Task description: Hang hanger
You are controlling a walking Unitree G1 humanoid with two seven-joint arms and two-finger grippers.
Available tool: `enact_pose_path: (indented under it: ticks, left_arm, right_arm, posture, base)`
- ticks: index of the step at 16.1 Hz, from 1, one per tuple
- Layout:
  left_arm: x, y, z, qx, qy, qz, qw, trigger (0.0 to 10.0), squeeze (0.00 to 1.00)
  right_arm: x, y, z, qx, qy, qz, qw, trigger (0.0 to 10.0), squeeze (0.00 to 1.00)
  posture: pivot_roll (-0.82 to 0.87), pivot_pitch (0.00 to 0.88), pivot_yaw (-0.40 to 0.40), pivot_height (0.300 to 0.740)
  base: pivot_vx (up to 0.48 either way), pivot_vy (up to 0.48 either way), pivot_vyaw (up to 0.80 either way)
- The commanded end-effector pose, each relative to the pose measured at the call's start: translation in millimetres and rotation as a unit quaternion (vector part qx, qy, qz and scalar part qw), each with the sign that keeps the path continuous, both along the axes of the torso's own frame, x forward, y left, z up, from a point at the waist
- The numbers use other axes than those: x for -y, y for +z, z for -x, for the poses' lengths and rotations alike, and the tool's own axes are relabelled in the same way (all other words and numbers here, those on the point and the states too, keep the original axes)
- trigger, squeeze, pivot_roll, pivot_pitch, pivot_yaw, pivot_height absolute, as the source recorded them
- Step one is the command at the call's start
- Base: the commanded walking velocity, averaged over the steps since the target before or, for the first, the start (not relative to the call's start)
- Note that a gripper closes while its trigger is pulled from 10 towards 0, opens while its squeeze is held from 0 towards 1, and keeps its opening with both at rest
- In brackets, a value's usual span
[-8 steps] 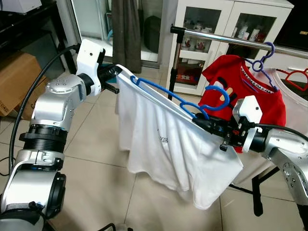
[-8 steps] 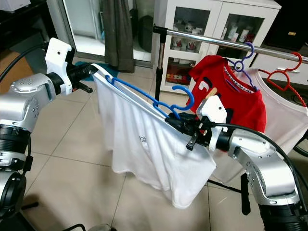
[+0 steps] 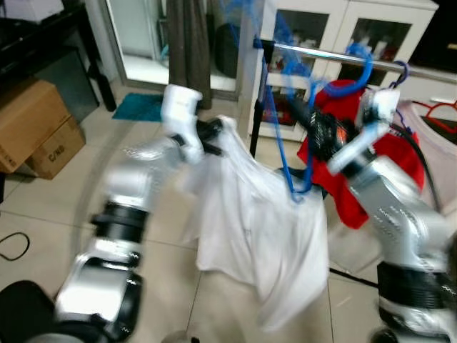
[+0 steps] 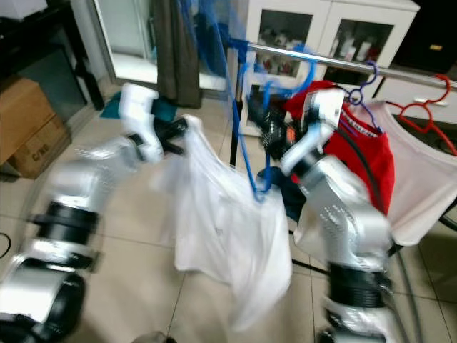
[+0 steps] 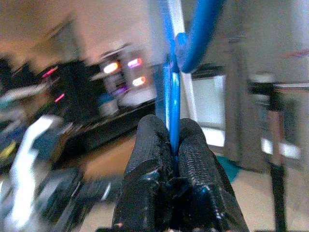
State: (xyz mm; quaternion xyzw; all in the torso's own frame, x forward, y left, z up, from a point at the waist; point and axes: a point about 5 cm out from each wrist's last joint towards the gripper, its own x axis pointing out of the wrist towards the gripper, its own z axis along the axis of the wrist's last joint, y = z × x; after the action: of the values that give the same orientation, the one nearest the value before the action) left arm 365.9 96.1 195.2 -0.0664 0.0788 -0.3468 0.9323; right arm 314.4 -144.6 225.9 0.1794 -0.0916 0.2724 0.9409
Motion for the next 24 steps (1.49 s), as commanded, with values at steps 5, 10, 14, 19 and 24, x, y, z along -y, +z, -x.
enact_pose_path:
  ticks: [5,10,14,19,24]
  left_arm:
    - [34.6,13.7,15.7,0.035,-0.052,0.014,0.998,0.0,0.00]
    - [-50.1,-47.2,36.5,-0.020,0.127,-0.112,0.985,10.0,0.00]
    - [-59.0,-66.5,67.1,0.009,0.103,-0.114,0.988,10.0,0.00]
    - [-67.2,-78.0,80.3,-0.043,0.156,-0.086,0.983,10.0,0.00]
    - [-65.1,-74.4,78.6,-0.009,0.173,-0.101,0.980,10.0,0.00]
  right_arm:
    - [23.9,-20.4,-12.9,-0.054,-0.152,0.061,0.985,0.0,0.00]
    - [60.6,-92.1,45.7,-0.192,-0.191,0.196,0.943,10.0,0.00]
    - [65.6,-120.8,77.6,-0.249,-0.224,0.187,0.923,10.0,0.00]
    - [55.2,-114.8,73.4,-0.246,-0.235,0.140,0.930,10.0,0.00]
    - [51.8,-103.2,62.8,-0.202,-0.232,0.179,0.934,10.0,0.00]
  posture:
    - [-0.07,0.000,0.026,0.740]
    - [-0.07,0.000,0.038,0.740]
    - [-0.06,0.000,0.027,0.740]
    - [-0.04,0.000,-0.003,0.740]
    - [-0.03,0.000,-0.016,0.740]
  base:
    - [0.000,0.000,0.00]
    - [0.000,0.000,-0.10]
    - [0.000,0.000,-0.72]
    - [0.000,0.000,-0.80]
    - [0.000,0.000,-0.80]
